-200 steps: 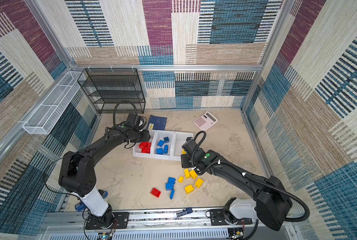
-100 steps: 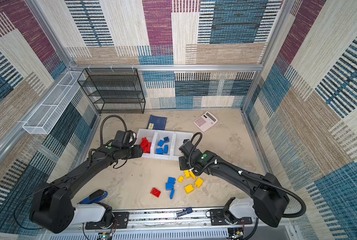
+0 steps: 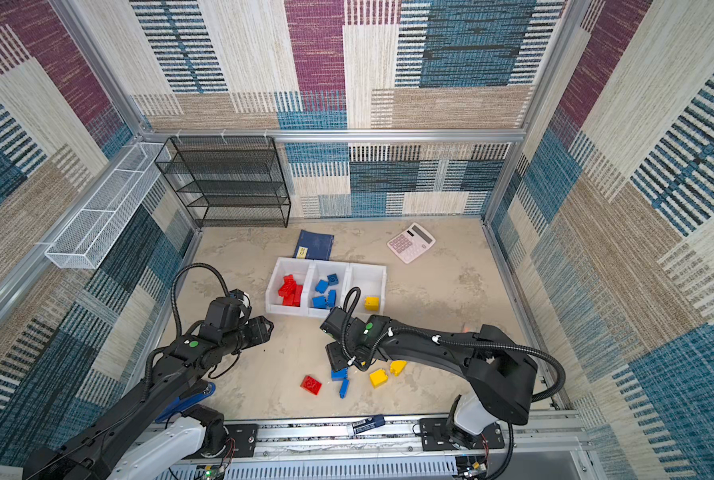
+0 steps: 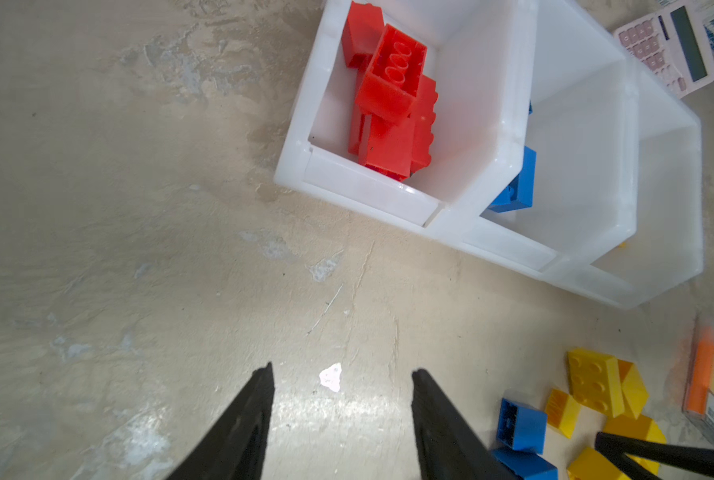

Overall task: Sort the legos into containers by color
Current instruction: 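Withdraw the left gripper while the right grasps a blue brick in front of the bin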

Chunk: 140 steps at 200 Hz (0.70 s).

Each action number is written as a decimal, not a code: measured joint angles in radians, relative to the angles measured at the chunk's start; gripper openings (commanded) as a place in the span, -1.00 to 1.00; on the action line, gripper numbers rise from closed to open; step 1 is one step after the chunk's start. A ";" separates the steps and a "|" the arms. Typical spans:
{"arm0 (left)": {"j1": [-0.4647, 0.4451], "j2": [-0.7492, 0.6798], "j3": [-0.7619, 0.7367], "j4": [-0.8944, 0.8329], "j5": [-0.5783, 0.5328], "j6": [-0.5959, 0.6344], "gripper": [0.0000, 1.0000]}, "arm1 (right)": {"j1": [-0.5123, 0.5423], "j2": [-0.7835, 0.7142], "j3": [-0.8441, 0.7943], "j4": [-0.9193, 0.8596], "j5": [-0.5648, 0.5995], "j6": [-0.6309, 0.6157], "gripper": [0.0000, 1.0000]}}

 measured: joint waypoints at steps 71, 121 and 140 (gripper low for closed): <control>0.000 -0.004 -0.031 0.000 0.028 -0.027 0.13 | 0.039 0.057 0.014 -0.053 -0.007 0.072 0.24; 0.000 -0.017 -0.057 0.005 0.033 -0.031 0.13 | 0.063 0.106 0.014 -0.051 -0.019 0.101 0.15; 0.000 -0.026 -0.066 0.005 0.036 -0.032 0.13 | 0.064 0.117 0.016 -0.049 -0.024 0.106 0.06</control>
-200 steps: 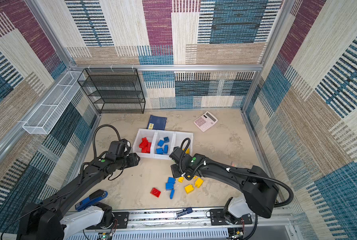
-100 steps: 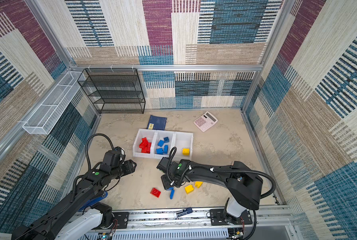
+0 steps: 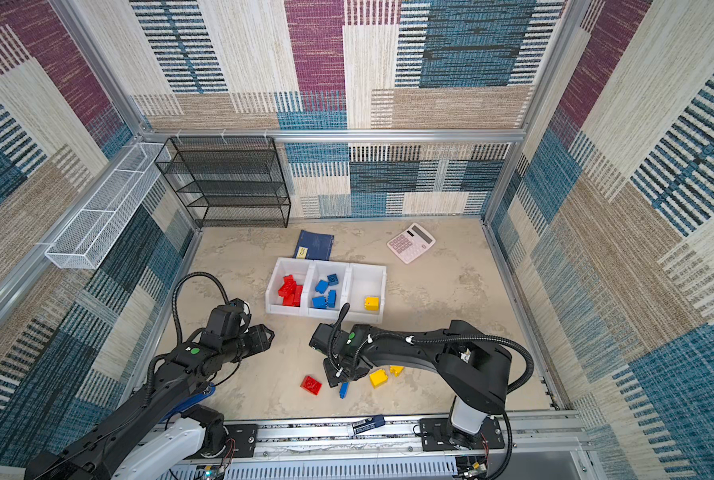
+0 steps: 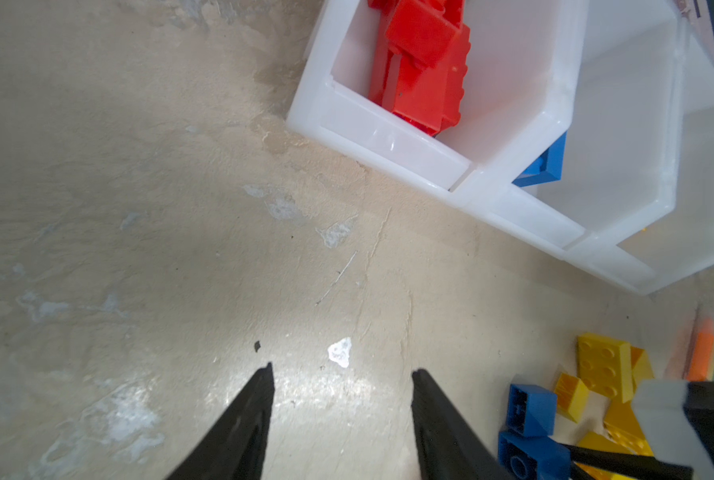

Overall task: Sort the legos into containers by color
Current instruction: 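Withdraw the left gripper while the right grasps a blue brick in front of the bin, then lift the blue brick into the middle compartment and open the right gripper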

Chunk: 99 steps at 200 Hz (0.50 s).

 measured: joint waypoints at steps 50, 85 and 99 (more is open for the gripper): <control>0.000 -0.046 -0.023 0.000 0.000 -0.010 0.13 | 0.003 0.005 0.006 0.003 0.007 0.016 -0.12; 0.000 -0.058 -0.034 -0.001 0.000 -0.022 0.13 | 0.003 -0.021 0.032 0.003 0.028 0.013 -0.14; 0.000 -0.058 -0.036 -0.003 0.000 -0.024 0.13 | -0.006 -0.029 0.071 -0.001 0.043 -0.009 -0.14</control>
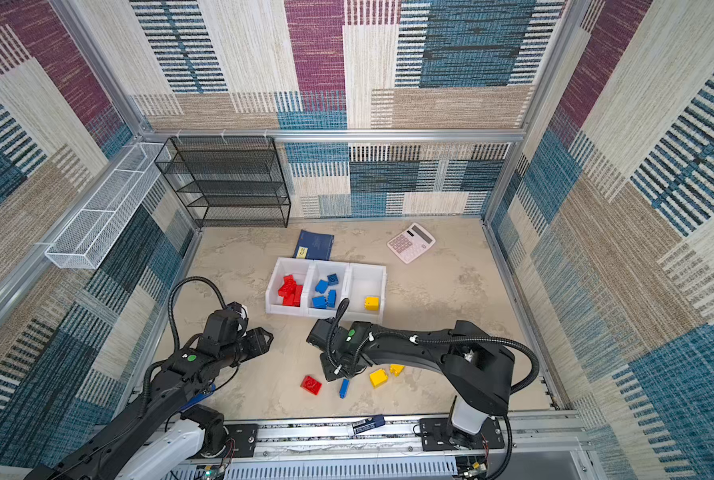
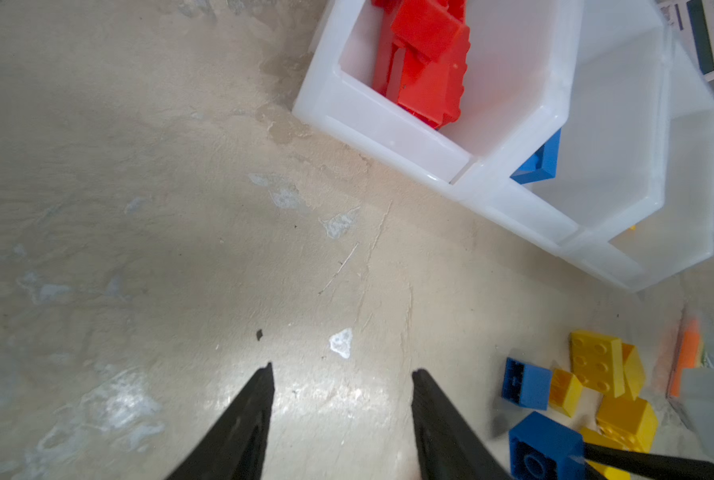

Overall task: Sort the legos into containers by color
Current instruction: 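Lift the blue brick into the middle compartment and open the right gripper, then grasp a red brick near the robot with the left gripper while the right withdraws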

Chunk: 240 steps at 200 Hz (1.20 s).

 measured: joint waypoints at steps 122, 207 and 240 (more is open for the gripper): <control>-0.002 -0.052 -0.025 -0.026 0.070 -0.029 0.13 | -0.317 0.320 0.522 0.020 0.060 -0.402 -0.15; -0.003 -0.074 -0.045 -0.045 0.084 -0.054 0.13 | -0.357 0.367 0.559 0.023 0.036 -0.448 0.25; -0.003 -0.075 -0.045 -0.045 0.095 -0.054 0.13 | -0.357 0.349 0.546 0.026 0.035 -0.447 0.27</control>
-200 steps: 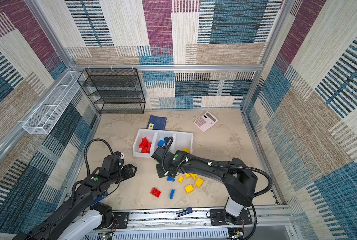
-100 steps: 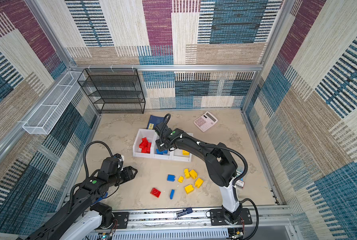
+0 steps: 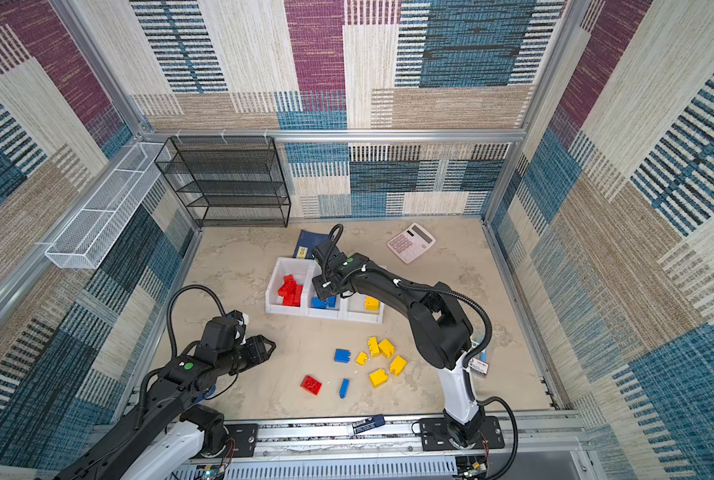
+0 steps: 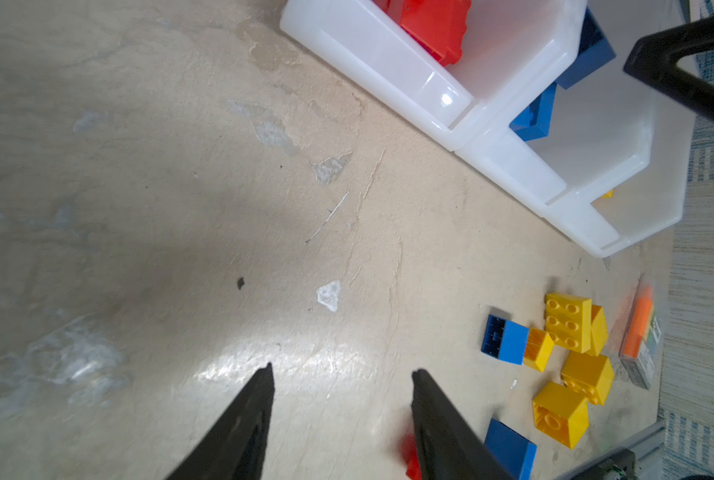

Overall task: Sort the legos into containers by color
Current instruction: 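Grasp a red brick near the robot with the left gripper while the right withdraws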

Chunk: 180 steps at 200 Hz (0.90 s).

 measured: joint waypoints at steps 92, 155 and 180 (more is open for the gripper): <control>-0.060 0.016 0.008 0.004 0.028 0.008 0.13 | 0.000 -0.150 -0.143 0.026 -0.011 0.036 0.29; -0.219 0.063 0.008 0.028 0.034 0.025 0.11 | -0.001 -0.300 -0.319 0.052 -0.008 0.087 0.29; -0.294 0.106 0.008 0.049 0.056 0.035 0.10 | -0.001 -0.342 -0.379 0.059 -0.006 0.112 0.29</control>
